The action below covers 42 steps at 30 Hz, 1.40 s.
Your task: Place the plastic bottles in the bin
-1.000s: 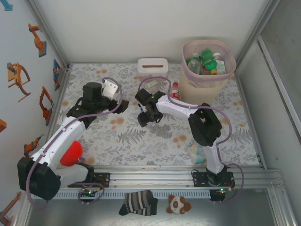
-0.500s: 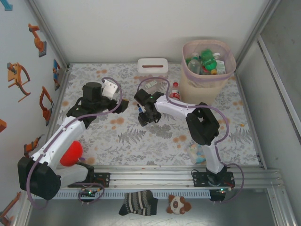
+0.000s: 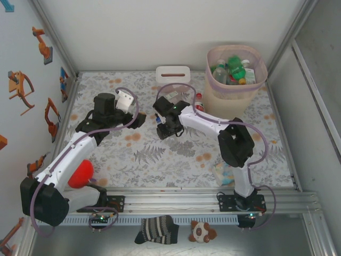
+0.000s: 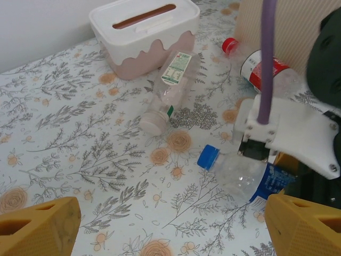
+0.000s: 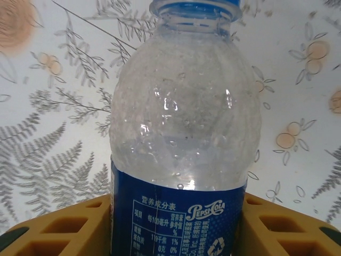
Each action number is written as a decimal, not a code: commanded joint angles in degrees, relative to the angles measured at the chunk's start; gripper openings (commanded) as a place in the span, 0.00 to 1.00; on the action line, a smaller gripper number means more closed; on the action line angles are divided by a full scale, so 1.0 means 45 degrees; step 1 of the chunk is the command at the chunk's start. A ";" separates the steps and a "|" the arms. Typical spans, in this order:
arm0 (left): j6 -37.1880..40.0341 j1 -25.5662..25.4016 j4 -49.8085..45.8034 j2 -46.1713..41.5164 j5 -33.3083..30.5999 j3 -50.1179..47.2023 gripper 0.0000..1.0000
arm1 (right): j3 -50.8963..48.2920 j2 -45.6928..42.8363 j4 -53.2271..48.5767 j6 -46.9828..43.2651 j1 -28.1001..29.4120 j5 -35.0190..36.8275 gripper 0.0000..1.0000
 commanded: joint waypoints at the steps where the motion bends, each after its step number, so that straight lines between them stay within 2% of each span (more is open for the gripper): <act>1: -0.0198 0.0074 0.0179 -0.0033 0.0174 0.0375 0.89 | 0.0757 -0.1058 -0.0488 0.0141 0.0060 0.0222 0.50; 11: -0.0178 0.0075 0.0162 -0.0209 0.0126 0.0355 0.89 | 0.2334 -0.2587 -0.1767 -0.0432 -0.0509 0.0408 0.50; 19: -0.0153 0.0102 0.0210 -0.0456 0.0042 0.0287 0.89 | 0.4275 -0.3441 -0.3053 -0.1155 -0.1695 0.0680 0.50; 32: -0.0178 0.0107 0.0208 -0.0426 0.0064 0.0297 0.89 | 0.6314 -0.4622 -0.4008 -0.2436 -0.5413 0.1328 0.50; 42: -0.0232 0.0145 0.0248 -0.0336 0.0170 0.0297 0.89 | 0.8625 -0.3349 -0.4237 -0.3203 -0.8396 0.1148 0.52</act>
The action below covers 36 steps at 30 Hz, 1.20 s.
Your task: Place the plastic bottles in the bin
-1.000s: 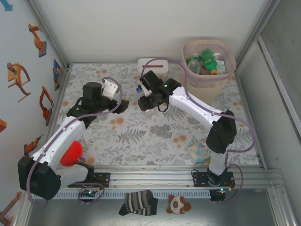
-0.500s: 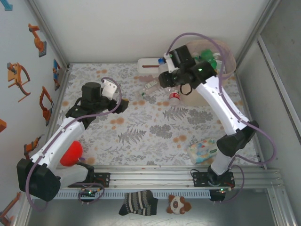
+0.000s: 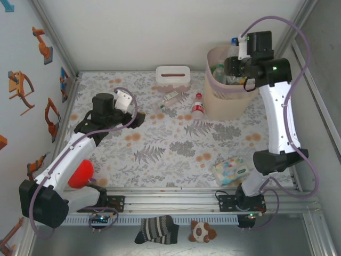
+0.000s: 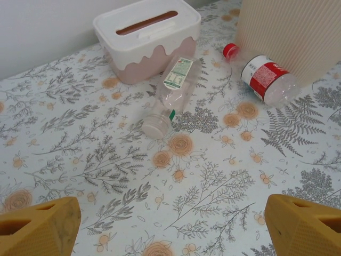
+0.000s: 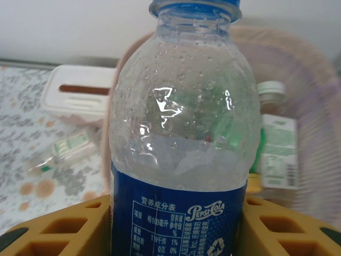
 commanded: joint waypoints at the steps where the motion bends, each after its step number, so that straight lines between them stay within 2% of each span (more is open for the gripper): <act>1: -0.0212 0.0073 0.0280 -0.0114 0.0168 0.0297 0.89 | 0.1033 0.0850 -0.0227 -0.0546 -0.0658 -0.0025 0.52; 7: -0.0222 0.0073 0.0266 -0.0052 0.0119 0.0277 0.89 | 0.2758 0.2625 -0.0602 -0.1037 -0.1824 0.0099 0.52; 11: -0.0271 0.0073 0.0359 -0.0079 0.0174 0.0205 0.89 | 0.3008 0.3323 -0.0452 -0.1690 -0.2239 0.0867 0.52; 17: -0.0310 0.0073 0.0409 -0.0076 0.0242 0.0197 0.89 | 0.3095 0.4138 0.0073 -0.1784 -0.2923 0.0865 0.52; 27: -0.0271 0.0076 0.0361 0.0050 0.0349 0.0247 0.89 | 0.2666 0.4831 0.1428 -0.2887 -0.3143 0.0944 0.53; 36: -0.0176 0.0081 0.0280 0.0110 0.0197 0.0258 0.89 | 0.2894 0.5419 0.1895 -0.3168 -0.3153 0.0923 0.59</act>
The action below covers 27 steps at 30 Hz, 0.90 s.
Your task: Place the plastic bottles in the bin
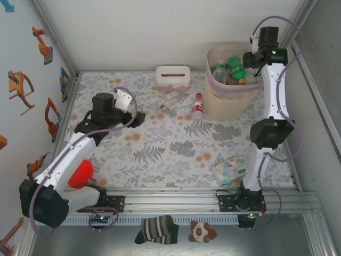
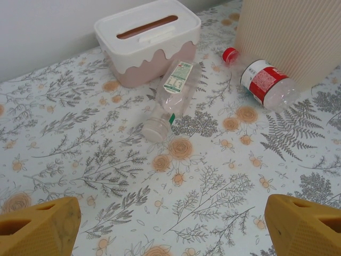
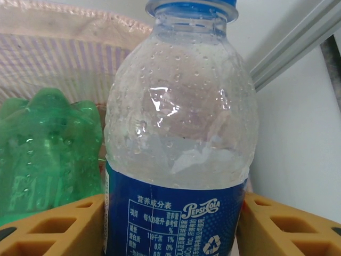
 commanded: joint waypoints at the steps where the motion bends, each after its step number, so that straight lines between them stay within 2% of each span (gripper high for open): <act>1: -0.0081 0.0074 0.0074 0.0088 0.0142 0.0277 0.89 | 0.0262 0.0216 0.0462 -0.0342 -0.0039 0.0045 0.56; 3: -0.0074 0.0075 0.0049 0.0125 0.0152 0.0277 0.89 | 0.0281 0.0304 0.0585 -0.0403 -0.0043 -0.0018 0.54; 11: -0.0003 0.0066 -0.0040 0.0042 -0.0043 0.0278 0.89 | 0.0453 0.0609 0.0925 -0.0438 -0.0064 -0.0097 0.62; 17: -0.0006 0.0070 0.0005 0.0079 -0.0023 0.0267 0.89 | 0.0483 0.0273 0.1011 -0.0244 -0.0059 -0.0156 0.75; 27: -0.0043 0.0064 0.0014 0.0199 0.0095 0.0316 0.89 | 0.0031 -0.1240 0.1667 0.0595 -0.0045 -0.0766 0.74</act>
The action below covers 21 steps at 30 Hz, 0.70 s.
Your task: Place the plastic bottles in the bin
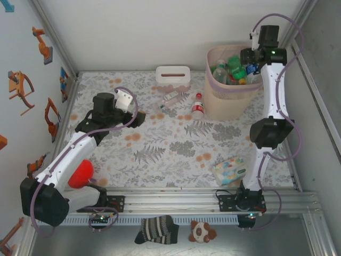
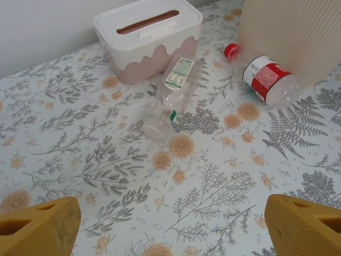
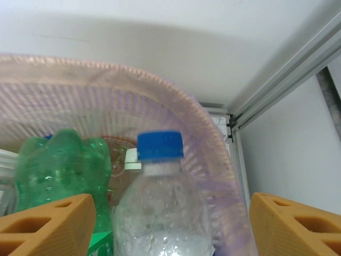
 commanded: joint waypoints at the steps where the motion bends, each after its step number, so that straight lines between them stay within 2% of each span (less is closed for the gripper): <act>1: -0.0047 0.0064 0.0010 0.0018 0.0115 0.0297 0.89 | -0.0077 -0.1168 0.0555 0.0614 -0.0054 -0.0470 0.73; 14: -0.0086 0.0064 0.0007 0.0028 0.0226 0.0336 0.89 | -0.1740 -0.2808 0.0176 0.2004 0.0015 -0.2698 0.64; 21: -0.0105 0.0064 -0.0007 0.0075 0.0257 0.0358 0.89 | -0.2789 -0.3687 -0.0088 0.2728 0.0514 -0.3438 0.57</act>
